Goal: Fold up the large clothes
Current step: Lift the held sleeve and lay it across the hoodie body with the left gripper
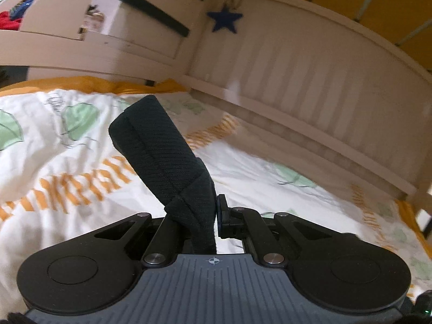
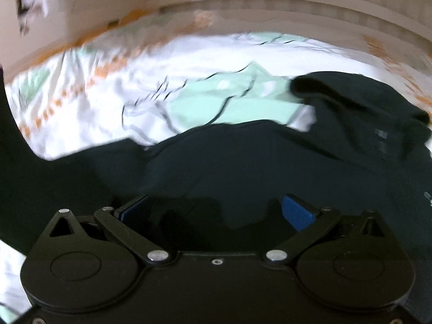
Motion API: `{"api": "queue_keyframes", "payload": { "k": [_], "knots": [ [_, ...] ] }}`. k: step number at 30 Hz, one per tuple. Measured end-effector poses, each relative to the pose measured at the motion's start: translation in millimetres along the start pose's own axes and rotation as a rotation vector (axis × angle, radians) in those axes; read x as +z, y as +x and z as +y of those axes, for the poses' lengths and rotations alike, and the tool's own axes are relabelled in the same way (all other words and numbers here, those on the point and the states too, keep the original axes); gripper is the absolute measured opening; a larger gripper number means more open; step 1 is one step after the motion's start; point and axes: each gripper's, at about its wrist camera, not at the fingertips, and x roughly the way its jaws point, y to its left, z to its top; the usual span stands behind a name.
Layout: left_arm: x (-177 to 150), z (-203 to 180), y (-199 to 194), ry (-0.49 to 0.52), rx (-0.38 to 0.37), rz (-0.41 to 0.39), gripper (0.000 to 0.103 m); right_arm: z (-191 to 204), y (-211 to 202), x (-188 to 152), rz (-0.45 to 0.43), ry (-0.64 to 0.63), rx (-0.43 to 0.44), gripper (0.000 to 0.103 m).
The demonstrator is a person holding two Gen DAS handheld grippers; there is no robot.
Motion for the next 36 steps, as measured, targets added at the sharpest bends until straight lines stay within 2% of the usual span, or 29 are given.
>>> {"api": "queue_keyframes", "payload": {
  "k": [6,11,17,21,26,27,28,29,31,36],
  "knots": [
    [-5.1,-60.4,-5.0,0.086,-0.102,0.030,0.006,-58.0,-59.4,-17.1,-0.024,-0.034,-0.065,0.102],
    [-25.5,-121.0,5.9,0.159,-0.193,0.106,0.006,-103.6,-97.5,-37.9,-0.013,-0.033,-0.138,0.102],
    [-80.4,-184.8,33.1,0.199,-0.298,0.264,0.006,-143.1,-129.8,-57.1,-0.006,0.001,-0.200,0.102],
    [-123.3,-218.7,47.0,0.247,-0.327,0.357,0.006,-168.1,-141.3,-62.2,-0.008,0.048,-0.234,0.102],
    [-164.3,-247.7,50.6,0.336,-0.369,0.435,0.009,-195.5,-148.0,-67.8,-0.021,0.154,-0.243,0.102],
    [-170.5,-251.1,50.3,0.347,-0.383,0.456,0.018,-197.9,-148.2,-68.9,-0.023,0.164,-0.246,0.102],
    [-174.3,-257.4,49.3,0.354,-0.396,0.471,0.034,-200.4,-149.5,-71.4,-0.024,0.172,-0.249,0.102],
    [-177.5,-258.8,47.2,0.355,-0.416,0.476,0.043,-202.4,-149.7,-71.4,-0.025,0.184,-0.250,0.102],
    [-179.4,-260.6,38.9,0.353,-0.472,0.455,0.074,-206.9,-151.1,-72.9,-0.031,0.205,-0.248,0.102],
    [-172.4,-257.7,15.9,0.378,-0.519,0.385,0.094,-213.8,-154.8,-72.7,-0.043,0.229,-0.266,0.102]
  ]
}}
